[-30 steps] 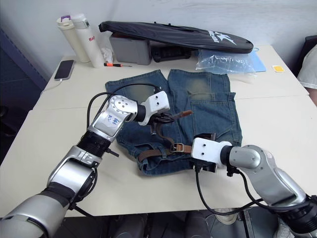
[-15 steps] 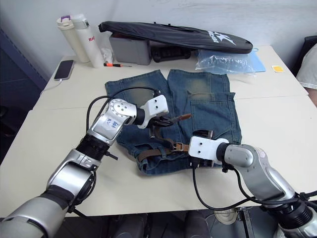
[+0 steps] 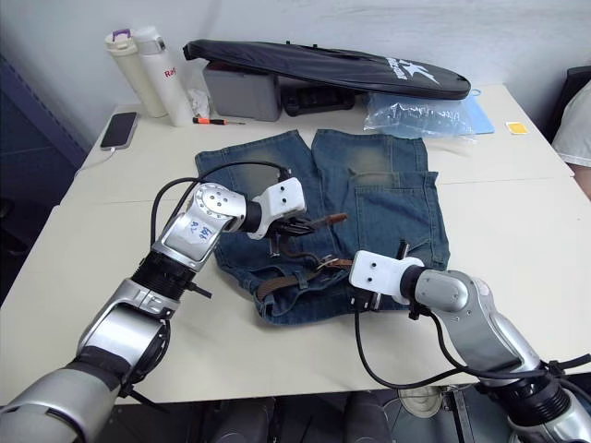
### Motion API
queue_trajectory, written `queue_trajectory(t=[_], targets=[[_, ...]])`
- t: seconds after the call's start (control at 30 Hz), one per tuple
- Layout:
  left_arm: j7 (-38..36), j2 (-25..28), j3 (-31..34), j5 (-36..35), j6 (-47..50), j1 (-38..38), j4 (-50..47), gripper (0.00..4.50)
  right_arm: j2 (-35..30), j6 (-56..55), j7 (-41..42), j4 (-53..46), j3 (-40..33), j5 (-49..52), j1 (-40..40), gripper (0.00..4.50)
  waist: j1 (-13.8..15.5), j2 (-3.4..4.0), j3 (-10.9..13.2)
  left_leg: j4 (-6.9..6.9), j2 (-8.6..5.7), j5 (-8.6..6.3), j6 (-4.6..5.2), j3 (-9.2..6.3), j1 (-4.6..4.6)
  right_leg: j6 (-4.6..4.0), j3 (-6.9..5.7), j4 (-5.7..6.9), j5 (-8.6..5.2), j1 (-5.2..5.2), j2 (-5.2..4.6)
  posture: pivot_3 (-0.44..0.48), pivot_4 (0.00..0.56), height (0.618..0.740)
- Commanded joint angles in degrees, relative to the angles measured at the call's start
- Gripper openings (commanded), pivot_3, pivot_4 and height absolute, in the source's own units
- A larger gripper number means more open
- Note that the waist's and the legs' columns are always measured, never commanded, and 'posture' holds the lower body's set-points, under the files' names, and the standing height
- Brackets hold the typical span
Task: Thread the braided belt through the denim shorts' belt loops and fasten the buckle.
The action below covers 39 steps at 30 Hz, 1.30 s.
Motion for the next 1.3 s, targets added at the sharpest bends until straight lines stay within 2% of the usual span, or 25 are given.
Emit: queue_trajectory(t=[0.03, 0.2, 0.33, 0.57, 0.67, 0.8, 1.17, 1.3], targets=[[-2.58, 1.54, -0.75, 0.87, -4.96, -1.64, 0.29, 0.00, 1.09, 0.35, -1.73, -1.02, -3.21, -0.16, 0.63, 0.01, 0.01, 0.01, -0.01, 0.00, 0.00, 0.00, 0.00, 0.00, 0.00, 0.00, 0.00, 0.00, 0.00, 0.00, 0.00, 0.000, 0.150, 0.740], [-5.60, 2.49, -2.56, 2.57, -10.31, -3.22, 2.95, 0.00, 3.80, 4.99, -3.32, -1.69, -5.00, 0.47, 1.48, 0.01, 0.13, 0.01, -0.01, 0.02, 0.00, 0.00, 0.01, 0.01, 0.00, -0.01, 0.00, 0.01, 0.01, 0.00, 0.00, 0.000, 0.150, 0.740], [-7.75, 4.35, -6.53, 7.50, -18.51, -5.44, 6.21, 0.00, 4.66, 7.73, -3.77, -2.53, -4.05, -0.53, 2.06, 0.01, 0.11, 0.01, -0.02, 0.02, -0.01, 0.00, 0.03, 0.01, -0.01, -0.03, 0.01, 0.00, 0.01, 0.00, 0.00, 0.000, 0.150, 0.740], [-9.02, 4.74, -8.29, 10.71, -26.98, -7.49, 9.70, 0.00, 4.81, 9.12, -3.50, -3.34, -2.83, -0.81, 1.93, 0.01, 0.09, 0.02, -0.02, 0.02, -0.01, -0.01, 0.06, 0.01, -0.02, -0.03, 0.01, 0.01, 0.01, 0.00, 0.00, 0.000, 0.150, 0.740], [-11.70, 5.35, -7.90, 10.00, -27.89, -7.38, 9.25, 0.00, 4.24, 8.98, -3.21, -3.33, -2.52, -1.17, 2.05, 0.01, 0.04, 0.02, -0.02, 0.02, 0.00, 0.00, 0.08, 0.01, -0.02, -0.03, 0.00, 0.01, 0.01, -0.01, 0.00, 0.000, 0.150, 0.740], [-11.40, 4.97, -7.79, 10.77, -29.51, -7.91, 10.16, 0.00, 3.77, 8.46, -3.09, -3.46, -1.97, -1.94, 1.49, 0.01, 0.07, 0.02, -0.02, 0.02, 0.00, -0.01, 0.10, 0.01, -0.02, -0.03, 0.01, 0.02, 0.01, -0.01, 0.00, 0.000, 0.150, 0.740], [-10.98, 1.40, -8.71, 12.69, -30.87, -8.99, 10.87, 0.00, 5.17, 11.00, -2.28, -5.64, -0.30, -2.25, -2.01, 0.01, 0.00, 0.02, -0.02, 0.00, 0.00, 0.00, 0.14, 0.01, -0.02, -0.03, 0.01, 0.03, 0.01, -0.03, 0.01, 0.000, 0.150, 0.740], [-12.12, -0.04, -7.86, 11.40, -29.36, -8.84, 10.10, 0.00, 5.34, 11.63, -2.19, -6.19, -0.27, -2.04, -2.37, 0.01, -0.01, 0.02, -0.02, 0.01, 0.00, 0.00, 0.14, 0.01, -0.02, -0.03, 0.01, 0.03, 0.01, -0.03, 0.01, 0.000, 0.150, 0.740]])
